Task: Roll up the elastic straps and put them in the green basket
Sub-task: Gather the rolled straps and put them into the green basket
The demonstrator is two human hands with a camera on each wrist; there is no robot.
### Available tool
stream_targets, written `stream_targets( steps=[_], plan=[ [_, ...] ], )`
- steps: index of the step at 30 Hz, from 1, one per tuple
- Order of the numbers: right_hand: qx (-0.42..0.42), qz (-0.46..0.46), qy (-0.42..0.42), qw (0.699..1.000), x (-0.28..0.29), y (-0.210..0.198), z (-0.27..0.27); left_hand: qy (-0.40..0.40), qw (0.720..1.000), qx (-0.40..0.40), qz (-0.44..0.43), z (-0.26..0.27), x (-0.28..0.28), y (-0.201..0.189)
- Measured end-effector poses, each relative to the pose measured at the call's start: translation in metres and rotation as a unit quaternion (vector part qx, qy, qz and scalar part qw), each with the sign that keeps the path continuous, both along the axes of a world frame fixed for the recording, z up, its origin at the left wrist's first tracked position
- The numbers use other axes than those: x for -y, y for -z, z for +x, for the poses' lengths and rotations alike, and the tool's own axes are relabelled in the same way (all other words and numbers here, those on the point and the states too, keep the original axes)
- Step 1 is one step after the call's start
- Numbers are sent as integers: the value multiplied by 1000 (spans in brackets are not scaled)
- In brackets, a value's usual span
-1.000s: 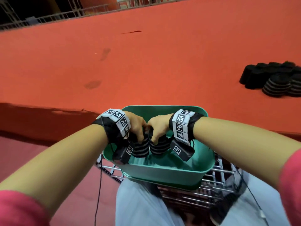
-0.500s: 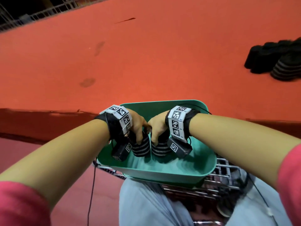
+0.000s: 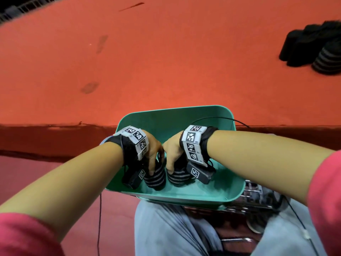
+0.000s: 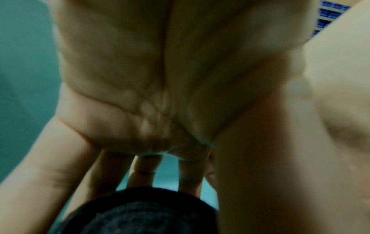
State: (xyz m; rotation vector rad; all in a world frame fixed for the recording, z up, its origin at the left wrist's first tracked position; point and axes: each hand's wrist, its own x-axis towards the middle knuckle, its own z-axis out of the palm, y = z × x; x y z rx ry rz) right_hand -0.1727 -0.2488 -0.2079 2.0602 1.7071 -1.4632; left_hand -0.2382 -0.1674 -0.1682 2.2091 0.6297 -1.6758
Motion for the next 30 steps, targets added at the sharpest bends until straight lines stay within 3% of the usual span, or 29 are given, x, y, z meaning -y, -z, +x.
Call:
stream_targets(
  steps=[6,13,22,30],
  plan=[
    [-27,-7,-3,1000,2,11,-13,38,999,-28,1,-9,-7,20],
    [-170,-12,24,985,13,8,-19,80,995,-63,-7,-15,-17,33],
    [-150,-43,24,987,13,14,-27,124,990,-66,-12,-17,-26,43],
    [-126,-44,22,991,12,13,-28,115,991,-64,-4,-20,-23,37]
  ],
)
